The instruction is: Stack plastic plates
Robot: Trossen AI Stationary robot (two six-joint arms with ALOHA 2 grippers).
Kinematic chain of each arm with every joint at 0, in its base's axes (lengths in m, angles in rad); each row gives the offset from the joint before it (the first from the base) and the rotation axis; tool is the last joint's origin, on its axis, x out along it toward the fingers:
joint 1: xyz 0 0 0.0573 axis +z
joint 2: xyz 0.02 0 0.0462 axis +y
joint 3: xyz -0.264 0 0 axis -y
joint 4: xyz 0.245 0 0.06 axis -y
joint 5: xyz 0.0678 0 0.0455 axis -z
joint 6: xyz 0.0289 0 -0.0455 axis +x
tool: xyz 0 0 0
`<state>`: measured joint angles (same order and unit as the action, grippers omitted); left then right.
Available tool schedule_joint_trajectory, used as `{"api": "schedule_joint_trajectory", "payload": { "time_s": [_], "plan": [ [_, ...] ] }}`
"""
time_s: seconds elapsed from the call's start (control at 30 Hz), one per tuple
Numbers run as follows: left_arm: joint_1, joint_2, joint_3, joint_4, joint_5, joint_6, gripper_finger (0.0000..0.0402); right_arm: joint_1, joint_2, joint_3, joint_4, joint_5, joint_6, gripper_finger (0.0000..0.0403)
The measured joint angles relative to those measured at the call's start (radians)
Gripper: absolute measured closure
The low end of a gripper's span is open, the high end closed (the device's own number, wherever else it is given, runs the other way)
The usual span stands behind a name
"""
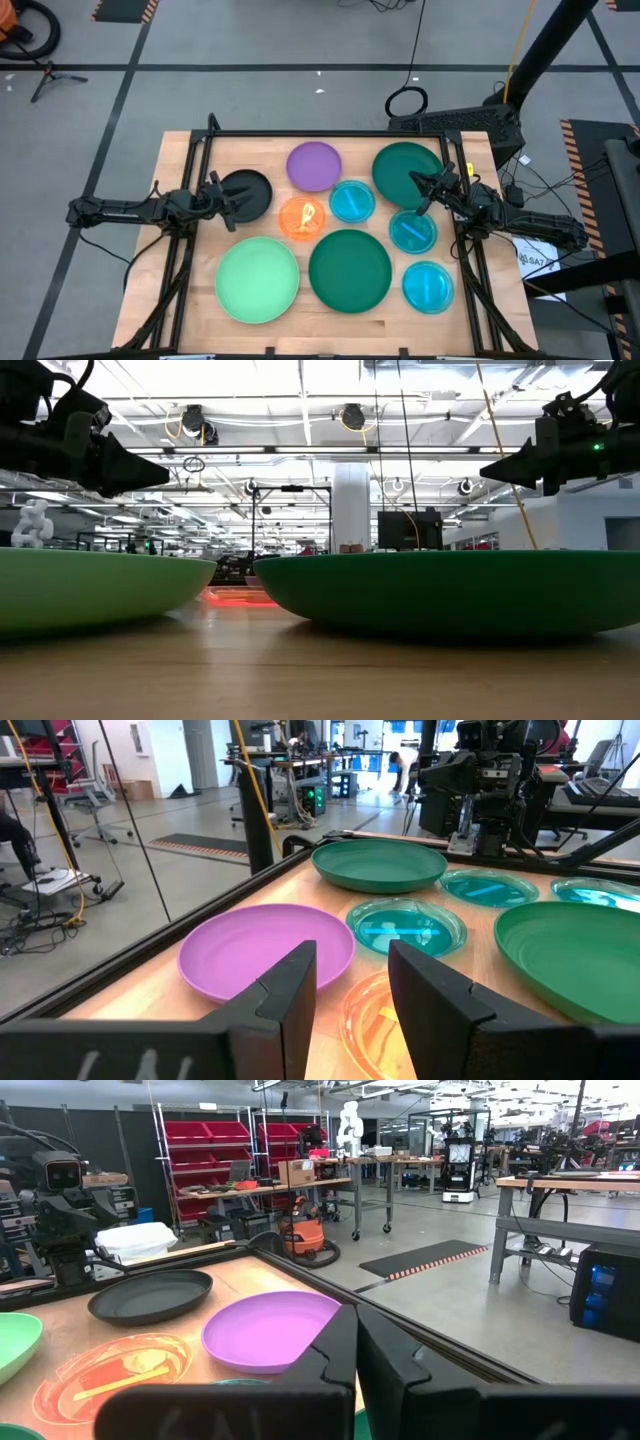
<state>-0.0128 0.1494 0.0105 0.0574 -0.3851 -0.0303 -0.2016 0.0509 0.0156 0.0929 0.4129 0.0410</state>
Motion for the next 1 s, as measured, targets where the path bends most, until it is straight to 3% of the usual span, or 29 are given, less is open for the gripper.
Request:
{"api": "schedule_joint_trajectory", "payload": {
  "time_s": [0.57,0.63,0.8,1.0],
  "plan": [
    [0.000,0.000,0.000,0.000,0.000,0.000,0.0270,0.000,0.000,0.000,0.000,0.000,0.001,0.0403],
    [0.000,0.000,0.000,0.000,0.000,0.000,0.0270,0.000,0.000,0.000,0.000,0.000,0.069,0.0403],
    [0.000,0.000,0.000,0.000,0.000,0.000,0.0270,0.000,0.003,0.022,0.025,0.000,0.455,0.0403],
    [0.000,0.000,0.000,0.000,0.000,0.000,0.0270,0.000,0.053,0.084,0.135,-0.117,0.384,0.0403]
  ]
}}
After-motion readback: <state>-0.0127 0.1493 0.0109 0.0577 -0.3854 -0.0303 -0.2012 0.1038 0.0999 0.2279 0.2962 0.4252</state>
